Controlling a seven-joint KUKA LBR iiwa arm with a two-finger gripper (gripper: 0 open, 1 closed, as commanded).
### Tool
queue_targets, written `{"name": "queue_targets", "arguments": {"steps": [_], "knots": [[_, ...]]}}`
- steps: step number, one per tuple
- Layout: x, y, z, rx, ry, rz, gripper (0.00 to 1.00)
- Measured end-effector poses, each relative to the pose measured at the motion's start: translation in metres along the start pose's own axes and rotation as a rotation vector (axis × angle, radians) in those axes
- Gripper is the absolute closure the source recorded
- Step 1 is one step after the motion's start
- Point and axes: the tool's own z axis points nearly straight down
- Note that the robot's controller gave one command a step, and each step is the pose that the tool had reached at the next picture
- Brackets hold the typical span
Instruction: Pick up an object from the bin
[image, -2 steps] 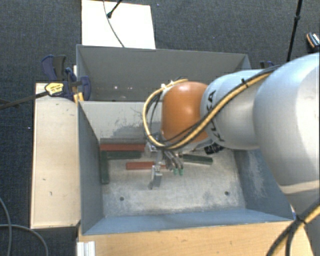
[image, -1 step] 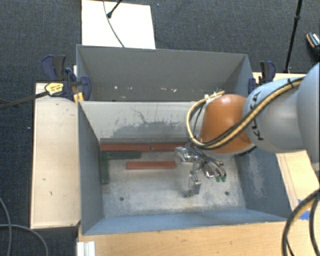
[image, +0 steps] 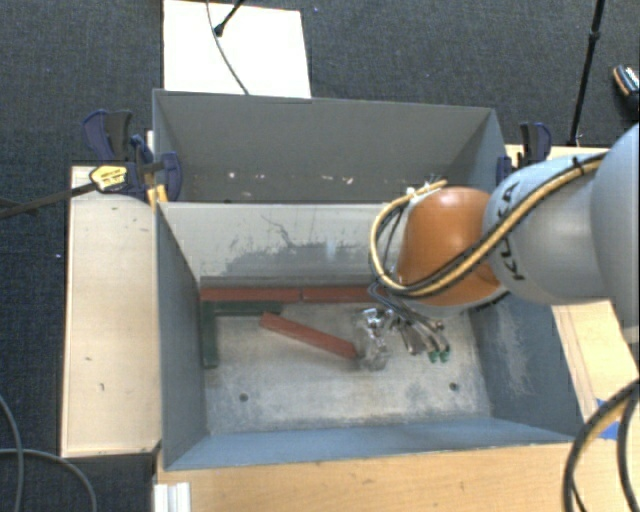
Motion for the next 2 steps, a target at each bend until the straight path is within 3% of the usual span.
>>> {"name": "queue_targets", "arguments": {"steps": [1,2], "knots": [[0.001,0.0,0.001,0.0,0.002,0.003,0.0],[-0.034,0.059,0.002,-0.002,-0.003,-0.113,0.0]]}}
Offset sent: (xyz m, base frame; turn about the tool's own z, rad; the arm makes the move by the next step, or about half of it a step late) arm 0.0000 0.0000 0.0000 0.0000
